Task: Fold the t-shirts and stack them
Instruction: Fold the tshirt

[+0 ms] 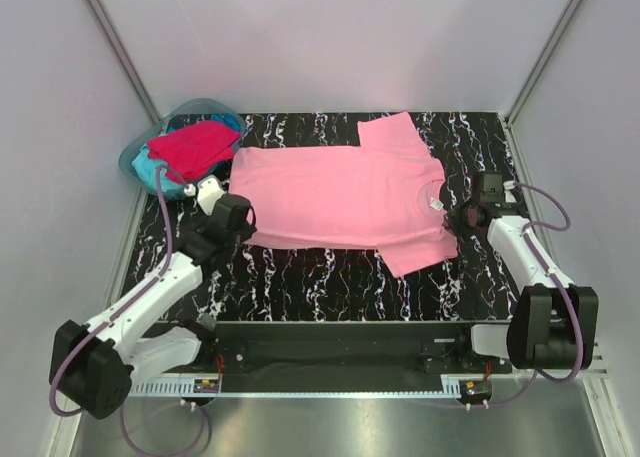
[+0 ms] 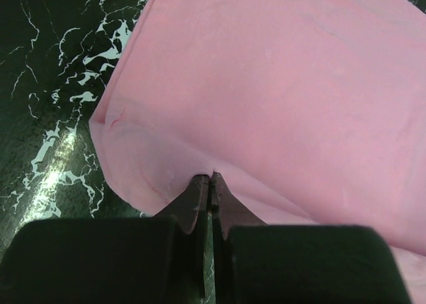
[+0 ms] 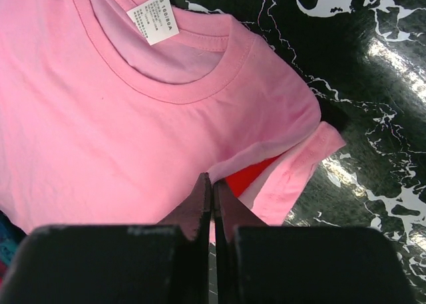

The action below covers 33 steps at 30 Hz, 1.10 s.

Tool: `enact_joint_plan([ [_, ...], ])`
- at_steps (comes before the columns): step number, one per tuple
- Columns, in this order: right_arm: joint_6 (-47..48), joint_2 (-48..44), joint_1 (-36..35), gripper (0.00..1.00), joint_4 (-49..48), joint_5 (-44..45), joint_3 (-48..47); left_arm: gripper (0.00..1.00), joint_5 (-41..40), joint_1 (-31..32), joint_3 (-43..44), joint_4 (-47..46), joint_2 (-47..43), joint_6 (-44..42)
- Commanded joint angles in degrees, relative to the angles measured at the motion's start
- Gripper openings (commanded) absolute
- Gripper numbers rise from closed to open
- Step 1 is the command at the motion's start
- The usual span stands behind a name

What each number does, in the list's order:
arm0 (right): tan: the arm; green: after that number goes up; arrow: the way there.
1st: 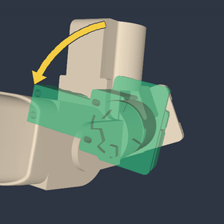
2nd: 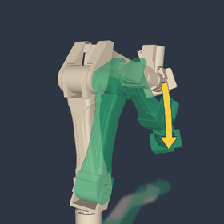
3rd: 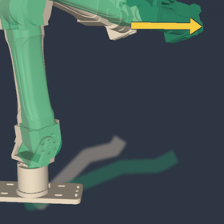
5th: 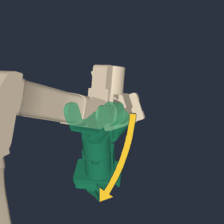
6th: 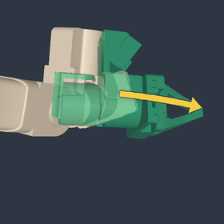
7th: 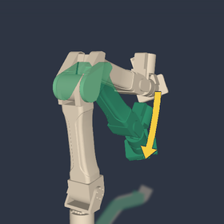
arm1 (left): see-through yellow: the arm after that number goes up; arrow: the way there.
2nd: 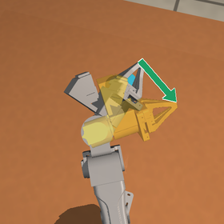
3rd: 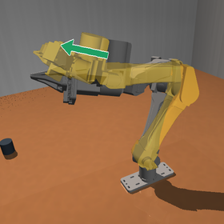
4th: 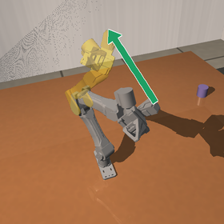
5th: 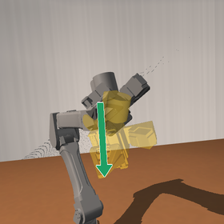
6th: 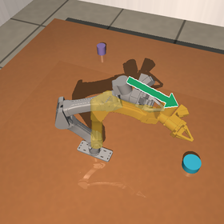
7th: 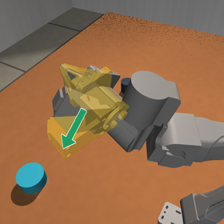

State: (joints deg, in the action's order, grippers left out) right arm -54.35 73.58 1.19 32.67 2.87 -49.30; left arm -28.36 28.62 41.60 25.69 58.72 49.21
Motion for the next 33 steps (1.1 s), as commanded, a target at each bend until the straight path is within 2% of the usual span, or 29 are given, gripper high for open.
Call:
enact_joint_plan([
  [1, -1.8, 1.6, 0.3, 0.00, -3.0, 0.4, -3.2, 0.02, -3.4, -0.9, 3.9, -3.4, 2.4, -1.2],
  [15, -3.5, 9.9, 0.3, 0.00, -7.2, 1.1, -9.1, 0.02, -6.3, -3.6, 10.7, -5.3, 12.2, -3.9],
  [26, -3.0, 15.3, 0.5, 0.00, -9.2, 0.7, -10.7, 0.03, -7.4, -5.0, 8.0, -7.5, 16.3, -2.1],
  [33, -2.9, 17.6, 0.7, 0.00, -9.7, 1.4, -12.4, 0.04, -7.6, -6.6, 9.5, -8.0, 19.9, -1.8],
])
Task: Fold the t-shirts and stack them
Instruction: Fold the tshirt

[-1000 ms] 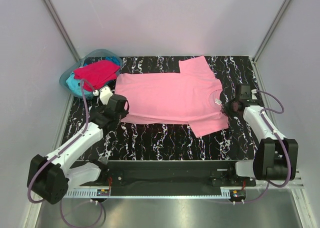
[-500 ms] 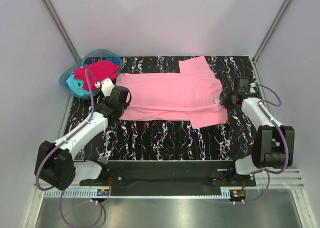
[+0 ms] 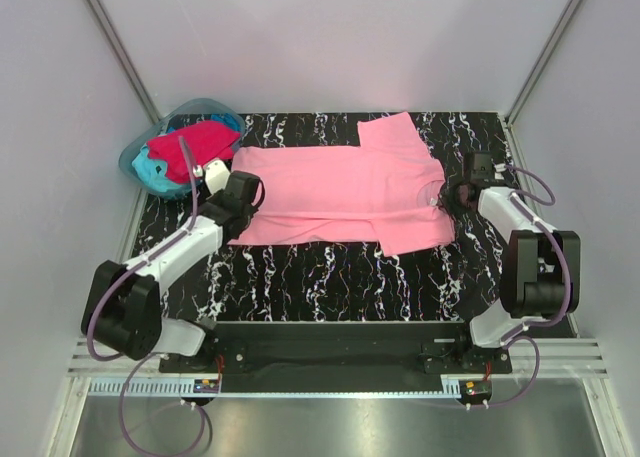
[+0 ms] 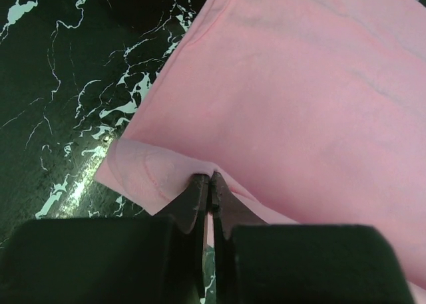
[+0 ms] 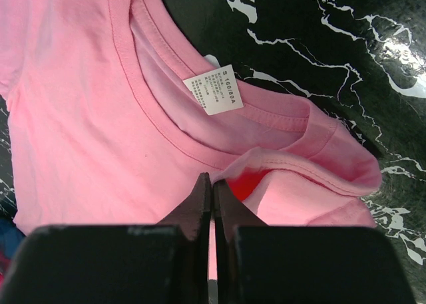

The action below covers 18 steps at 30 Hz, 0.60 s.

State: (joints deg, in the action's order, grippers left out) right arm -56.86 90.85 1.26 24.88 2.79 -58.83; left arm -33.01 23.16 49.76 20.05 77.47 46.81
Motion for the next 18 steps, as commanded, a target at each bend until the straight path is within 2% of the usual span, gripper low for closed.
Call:
enact_joint_plan([
  [1, -0.4, 0.5, 0.8, 0.00, -1.9, 1.8, -3.0, 0.04, -2.8, -1.2, 1.6, -2.6, 2.1, 0.7],
  [14, -0.7, 2.5, 1.0, 0.00, -3.4, 1.7, -3.0, 0.08, -3.5, -1.5, 3.4, -4.8, 7.7, -0.1],
  [17, -0.4, 3.2, 1.0, 0.08, -4.0, 1.5, -3.1, 0.09, -4.1, -1.5, 3.6, -4.9, 7.8, -0.3],
  [18, -0.4, 3.6, 1.0, 0.16, -4.2, 1.2, -3.2, 0.10, -4.2, -1.5, 3.8, -4.9, 7.9, -0.3],
])
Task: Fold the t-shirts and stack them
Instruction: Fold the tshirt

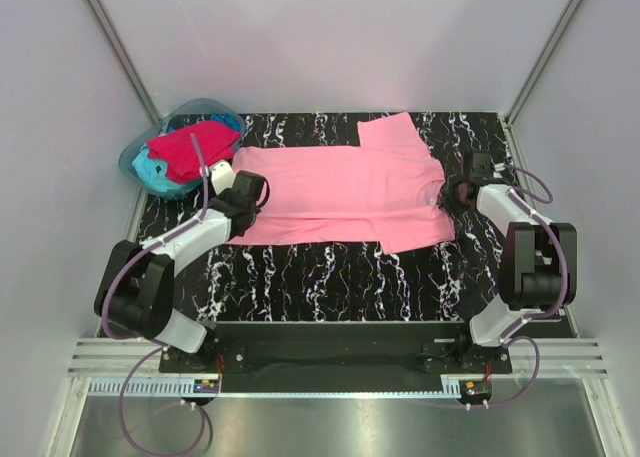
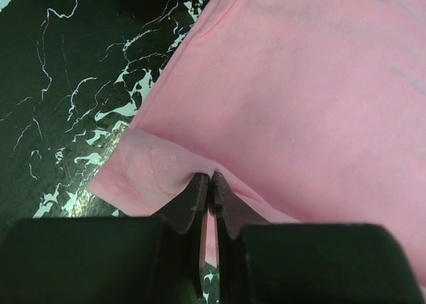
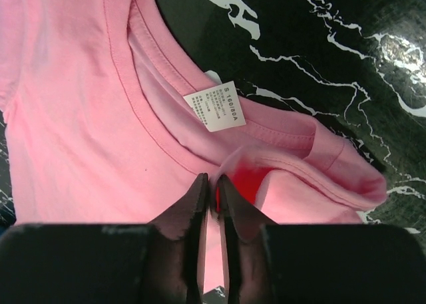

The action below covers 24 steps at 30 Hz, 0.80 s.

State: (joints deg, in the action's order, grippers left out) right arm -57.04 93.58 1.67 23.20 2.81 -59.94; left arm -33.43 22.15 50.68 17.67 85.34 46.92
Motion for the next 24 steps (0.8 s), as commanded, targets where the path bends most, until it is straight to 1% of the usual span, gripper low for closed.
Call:
enact_joint_plan([
  [1, 0.3, 1.2, 0.5, 0.19, -3.1, 0.8, -2.2, 0.10, -3.7, -0.5, 2.9, -2.8, 0.1, -0.4],
  [4, 1.7, 1.3, 0.6, 0.27, -5.5, -1.0, -1.8, 0.14, -3.1, -0.5, 3.5, -3.2, 0.5, -0.9],
  [5, 2.0, 1.2, 0.6, 0.32, -6.3, -1.2, -1.5, 0.19, -3.1, -0.5, 3.6, -3.4, 0.6, -0.9],
  [6, 2.2, 0.7, 0.6, 0.41, -6.8, -1.3, -1.3, 0.26, -2.9, -0.5, 3.6, -3.7, 0.7, -1.1],
  [7, 2.5, 0.5, 0.6, 0.47, -8.1, -1.5, -0.9, 0.35, -2.9, -0.5, 3.6, -3.7, 0.7, -1.2],
  [9, 2.7, -0.2, 0.6, 0.48, -9.0, -1.7, -0.5, 0.48, -2.9, -0.5, 3.2, -4.0, 0.4, -1.1],
  [12, 2.8, -1.4, 0.6, 0.50, -9.9, -2.4, -0.5, 0.64, -3.1, -0.5, 2.9, -4.0, -0.3, -1.2],
  [15, 3.1, -3.1, 0.5, 0.51, -10.5, -2.7, -1.1, 0.68, -3.0, -0.5, 2.9, -4.1, -1.1, -1.0],
  [18, 3.2, -4.6, 0.5, 0.52, -10.5, -2.3, -2.7, 0.68, -1.9, -0.5, 4.6, -4.1, -1.1, -0.7],
  [21, 3.1, -4.4, 0.5, 0.52, -10.5, -2.6, -6.5, 0.66, -1.8, -0.5, 8.7, -4.7, 0.1, -2.5],
  [22, 3.5, -3.8, 0.5, 0.53, -10.6, -2.6, -9.1, 0.66, -2.7, -0.6, 11.6, -4.8, 1.7, -3.6],
  [24, 4.0, -1.0, 0.5, 0.53, -10.5, -2.6, -12.0, 0.66, -2.9, -1.4, 14.8, -4.8, 4.0, -7.5],
])
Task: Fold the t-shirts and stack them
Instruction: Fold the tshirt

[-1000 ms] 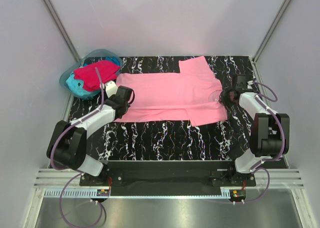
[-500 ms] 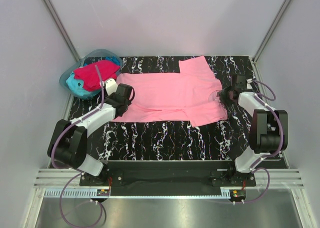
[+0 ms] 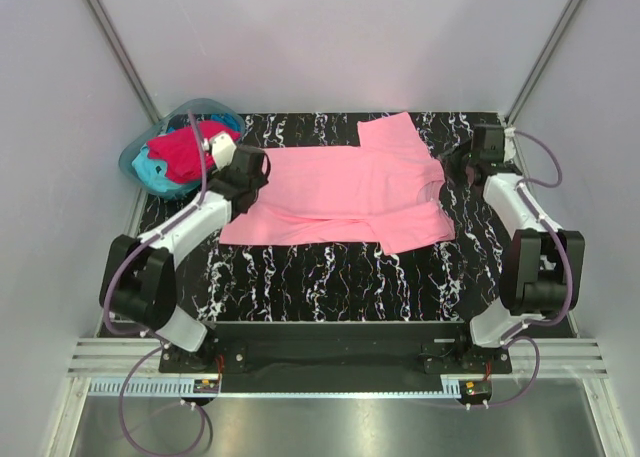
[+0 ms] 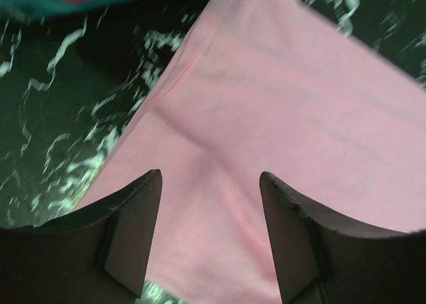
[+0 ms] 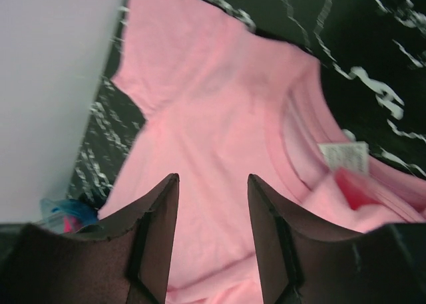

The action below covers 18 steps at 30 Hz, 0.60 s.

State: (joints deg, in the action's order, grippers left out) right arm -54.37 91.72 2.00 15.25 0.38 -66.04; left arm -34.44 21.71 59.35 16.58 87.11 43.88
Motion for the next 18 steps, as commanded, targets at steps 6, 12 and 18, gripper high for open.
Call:
enact_joint_plan([
  [6, 4.7, 9.4, 0.3, 0.55, -7.4, -3.6, -15.2, 0.68, 12.1, -11.2, 10.6, -9.3, 9.5, -7.3],
  [12, 10.9, 20.3, 3.0, 0.57, -14.4, -9.2, -23.7, 0.68, 28.6, -19.3, 9.7, -20.7, 14.7, -8.2],
  [18, 10.2, 29.6, 7.0, 0.57, -14.7, -13.2, -31.3, 0.68, 36.8, -21.4, 21.6, -16.9, 25.2, -14.7],
])
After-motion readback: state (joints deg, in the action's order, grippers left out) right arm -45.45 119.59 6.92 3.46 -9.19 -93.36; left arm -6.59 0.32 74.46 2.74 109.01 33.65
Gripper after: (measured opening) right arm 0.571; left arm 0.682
